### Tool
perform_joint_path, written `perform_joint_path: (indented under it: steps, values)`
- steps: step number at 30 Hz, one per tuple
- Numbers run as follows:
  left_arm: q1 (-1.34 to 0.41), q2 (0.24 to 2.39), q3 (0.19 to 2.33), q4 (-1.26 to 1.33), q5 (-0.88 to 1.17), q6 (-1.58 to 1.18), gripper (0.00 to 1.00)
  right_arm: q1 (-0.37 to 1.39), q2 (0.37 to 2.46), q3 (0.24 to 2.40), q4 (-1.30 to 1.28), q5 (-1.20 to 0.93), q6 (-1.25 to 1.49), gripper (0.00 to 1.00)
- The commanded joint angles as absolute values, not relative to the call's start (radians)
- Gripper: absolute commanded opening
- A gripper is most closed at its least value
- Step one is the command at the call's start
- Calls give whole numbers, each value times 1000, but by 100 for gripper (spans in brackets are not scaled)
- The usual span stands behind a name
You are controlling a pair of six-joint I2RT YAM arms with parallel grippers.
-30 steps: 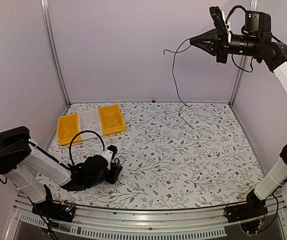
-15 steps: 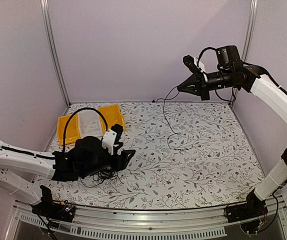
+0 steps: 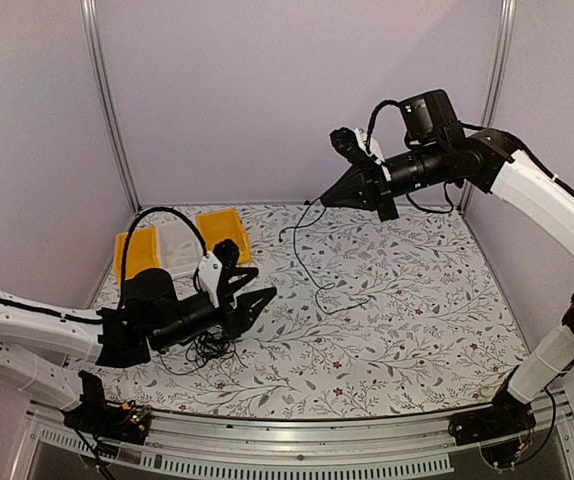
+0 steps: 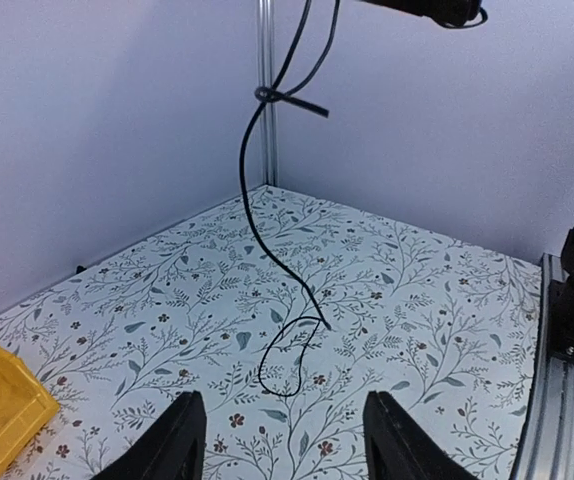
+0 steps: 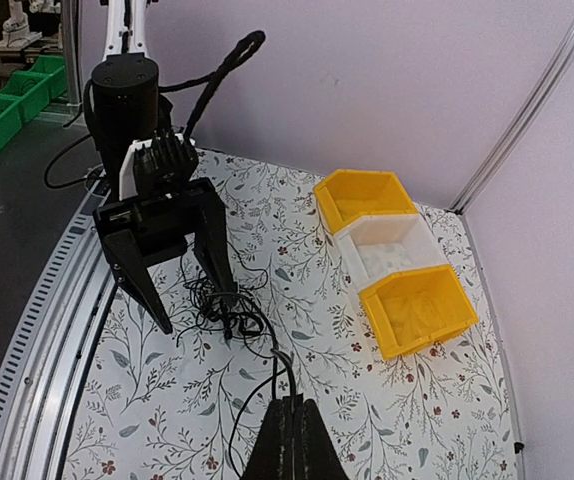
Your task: Untangle the cables
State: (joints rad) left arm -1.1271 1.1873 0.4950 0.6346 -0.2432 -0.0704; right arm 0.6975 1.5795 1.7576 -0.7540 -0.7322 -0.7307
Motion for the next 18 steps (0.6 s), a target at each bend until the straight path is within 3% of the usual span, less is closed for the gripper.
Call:
perform_joint_path:
  steps: [1,9,18]
  values:
    - [-1098,1238,542,728,-132,-39,51,731,1601,1802,-804,-728,-757,0]
    - [-1016,1337,587,833,49,-127,46,752,1608,1814,-806,-735,-761,0]
    - [-999,1440,651,852,93,-133,30,753,1606,1811,-806,-736,-763,0]
